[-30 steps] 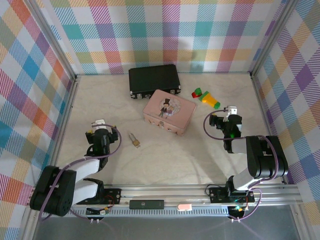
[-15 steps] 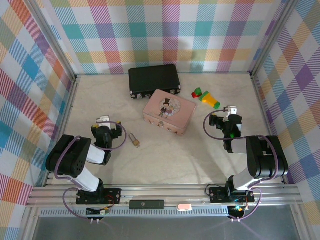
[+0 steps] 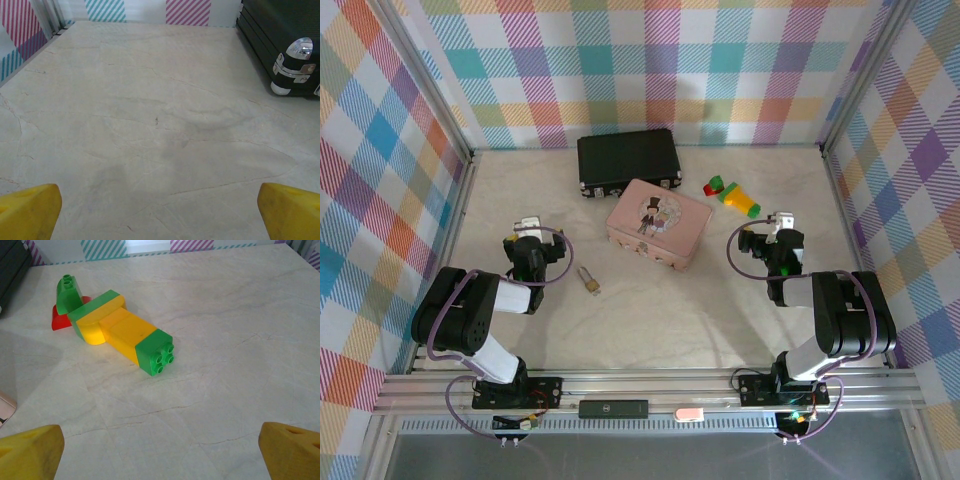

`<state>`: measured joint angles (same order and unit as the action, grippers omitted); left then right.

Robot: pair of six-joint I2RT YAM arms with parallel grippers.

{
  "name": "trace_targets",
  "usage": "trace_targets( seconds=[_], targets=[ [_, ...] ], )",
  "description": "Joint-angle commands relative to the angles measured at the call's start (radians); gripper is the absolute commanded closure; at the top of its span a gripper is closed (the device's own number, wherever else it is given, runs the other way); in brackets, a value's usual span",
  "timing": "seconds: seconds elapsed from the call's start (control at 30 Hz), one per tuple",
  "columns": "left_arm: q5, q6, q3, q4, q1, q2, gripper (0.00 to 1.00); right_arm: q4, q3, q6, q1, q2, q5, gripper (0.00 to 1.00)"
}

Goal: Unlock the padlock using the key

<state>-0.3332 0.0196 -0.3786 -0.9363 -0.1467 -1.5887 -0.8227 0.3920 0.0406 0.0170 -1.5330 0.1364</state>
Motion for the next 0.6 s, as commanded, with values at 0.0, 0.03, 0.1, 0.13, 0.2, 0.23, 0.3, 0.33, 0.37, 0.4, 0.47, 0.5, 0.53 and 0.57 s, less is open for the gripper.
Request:
trace_targets(
  seconds=[0.0,0.03,0.1,0.13,0.2,0.23,0.3,0.33,0.37,0.4,0.47,0.5,0.53,0.57],
  targets=[
    [-0.007,-0.002,-0.005,0.013,0.013,0.007,0.00,-0.032,0.004,0.004,0.004,0.001,-0.019,0.01],
    [-0.007,-0.002,-0.005,0.012,0.014,0.006,0.00,-0.032,0.004,0.003,0.004,0.001,-0.019,0.01],
    [-0.006,-0.002,-0.005,0.013,0.014,0.006,0.00,-0.032,0.004,0.003,0.004,0.001,-0.020,0.01],
    [-0.007,-0.001,-0.005,0.011,0.012,0.005,0.00,-0.033,0.004,0.004,0.004,0.001,-0.020,0.01],
    [-0.006,-0.002,-0.005,0.012,0.013,0.006,0.00,-0.033,0.003,0.003,0.004,0.001,-0.020,0.01],
    [-0.007,-0.001,-0.005,0.012,0.014,0.006,0.00,-0.033,0.003,0.003,0.004,0.001,-0.019,0.01],
    [-0.006,-0.002,-0.005,0.012,0.013,0.006,0.00,-0.030,0.005,0.002,0.004,0.001,-0.020,0.01],
    [-0.007,-0.001,-0.005,0.012,0.014,0.007,0.00,-0.027,0.005,0.001,0.005,0.002,-0.020,0.01],
    [-0.006,-0.001,-0.005,0.013,0.014,0.006,0.00,-0.028,0.007,-0.001,0.007,-0.001,-0.017,0.01],
    [-0.007,-0.002,-0.005,0.012,0.013,0.006,0.00,-0.026,0.007,-0.001,0.009,-0.001,-0.015,0.01],
    [-0.007,-0.001,-0.005,0.013,0.013,0.006,0.00,-0.028,0.006,-0.001,0.009,0.000,-0.015,0.01],
    [-0.007,-0.003,-0.005,0.013,0.015,0.007,0.00,-0.030,0.005,-0.001,0.008,0.000,-0.015,0.01],
    [-0.007,-0.001,-0.005,0.013,0.013,0.006,0.00,-0.030,0.005,0.000,0.009,0.001,-0.015,0.01],
    [-0.007,-0.001,-0.005,0.013,0.012,0.006,0.00,-0.032,0.005,-0.001,0.008,0.000,-0.015,0.01]
  ],
)
